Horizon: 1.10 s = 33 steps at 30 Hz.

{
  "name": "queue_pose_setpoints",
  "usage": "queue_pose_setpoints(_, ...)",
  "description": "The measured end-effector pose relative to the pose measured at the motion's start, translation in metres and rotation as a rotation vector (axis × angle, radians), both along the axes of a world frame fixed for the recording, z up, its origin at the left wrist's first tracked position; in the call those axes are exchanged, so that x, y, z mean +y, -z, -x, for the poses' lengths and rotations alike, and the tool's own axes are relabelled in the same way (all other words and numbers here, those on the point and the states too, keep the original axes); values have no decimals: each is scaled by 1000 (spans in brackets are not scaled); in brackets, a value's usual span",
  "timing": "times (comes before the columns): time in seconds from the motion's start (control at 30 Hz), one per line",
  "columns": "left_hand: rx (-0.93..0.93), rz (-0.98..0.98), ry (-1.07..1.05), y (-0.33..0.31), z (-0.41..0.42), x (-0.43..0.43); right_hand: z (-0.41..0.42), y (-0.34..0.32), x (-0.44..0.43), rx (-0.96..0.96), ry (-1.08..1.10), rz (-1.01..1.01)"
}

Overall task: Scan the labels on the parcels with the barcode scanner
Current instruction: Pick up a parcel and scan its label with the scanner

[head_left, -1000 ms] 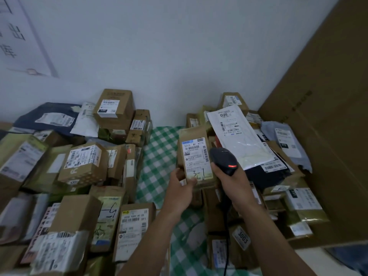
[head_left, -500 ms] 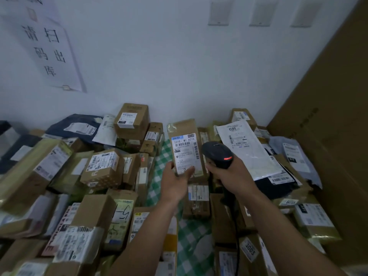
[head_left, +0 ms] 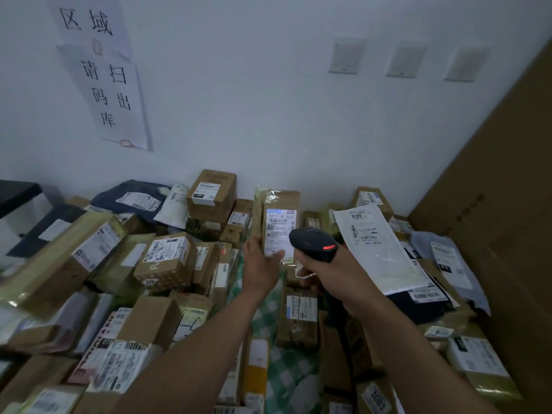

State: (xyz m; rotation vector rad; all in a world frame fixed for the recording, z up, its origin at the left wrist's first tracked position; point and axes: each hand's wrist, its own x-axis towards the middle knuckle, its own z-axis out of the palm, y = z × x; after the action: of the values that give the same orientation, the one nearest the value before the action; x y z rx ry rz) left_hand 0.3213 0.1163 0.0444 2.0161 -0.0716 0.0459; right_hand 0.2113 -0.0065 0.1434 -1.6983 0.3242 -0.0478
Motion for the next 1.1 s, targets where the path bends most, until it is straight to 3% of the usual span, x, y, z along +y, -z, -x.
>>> queue_pose_setpoints(0.4,40,-36,4,10,-11,7,-13,12,-4,59,-31,-65)
queue_pose_setpoints(0.53,130,-3,82,18,-28,19,-18,19,-7,76,-38,-65)
queue_pose_setpoints(0.77,446,-221,307,39,-49,46,-32,50,-6,170,-66,-123)
queue_pose_setpoints(1.1,695,-543,486,106,-80,35,-64,101,-21,254,-72,-111)
